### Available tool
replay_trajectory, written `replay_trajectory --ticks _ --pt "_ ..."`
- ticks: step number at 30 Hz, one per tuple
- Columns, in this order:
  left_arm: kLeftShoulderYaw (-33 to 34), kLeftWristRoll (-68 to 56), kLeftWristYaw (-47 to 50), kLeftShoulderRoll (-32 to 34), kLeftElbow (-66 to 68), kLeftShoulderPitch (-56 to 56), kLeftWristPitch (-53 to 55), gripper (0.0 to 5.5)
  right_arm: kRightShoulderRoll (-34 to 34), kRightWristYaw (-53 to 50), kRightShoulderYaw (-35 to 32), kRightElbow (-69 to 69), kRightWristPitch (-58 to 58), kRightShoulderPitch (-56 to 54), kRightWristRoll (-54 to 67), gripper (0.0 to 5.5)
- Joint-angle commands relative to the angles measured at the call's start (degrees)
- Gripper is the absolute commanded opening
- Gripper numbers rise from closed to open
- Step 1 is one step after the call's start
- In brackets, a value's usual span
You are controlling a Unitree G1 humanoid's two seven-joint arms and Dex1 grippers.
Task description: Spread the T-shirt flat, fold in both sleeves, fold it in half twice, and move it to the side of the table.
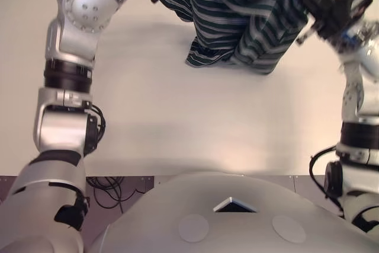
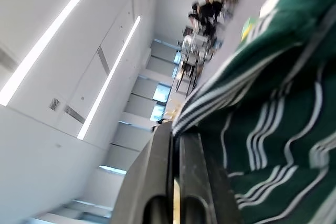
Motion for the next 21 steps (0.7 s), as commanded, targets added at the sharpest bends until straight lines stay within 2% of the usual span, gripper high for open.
replay_trajectory --ticks 1,5,10,16,21 --pt "-6.44 11.04 11.13 1.00 20.16 -18.82 -1.83 0.00 -1.61 -7.29 2.99 23.18 -9.39 -22.73 -10.30 0.03" --pt "-9.73 14.83 18.67 -1.29 35.77 -33.07 1.94 0.00 -1.28 -14.55 6.24 45.10 -16.82 -40.09 -17.74 0.03" --pt "-12.09 16.07 22.65 -2.31 43.37 -42.24 6.64 0.00 -1.93 -21.24 9.63 61.32 -19.78 -53.57 -24.20 0.03" --pt "-13.14 16.19 24.58 -2.28 45.42 -46.41 8.92 0.00 -1.65 -22.05 10.69 66.82 -20.50 -57.83 -25.85 0.03" --pt "-14.13 15.97 25.66 -1.32 44.99 -45.66 6.68 0.00 -2.64 -21.75 9.79 65.30 -25.75 -56.05 -24.49 0.03"
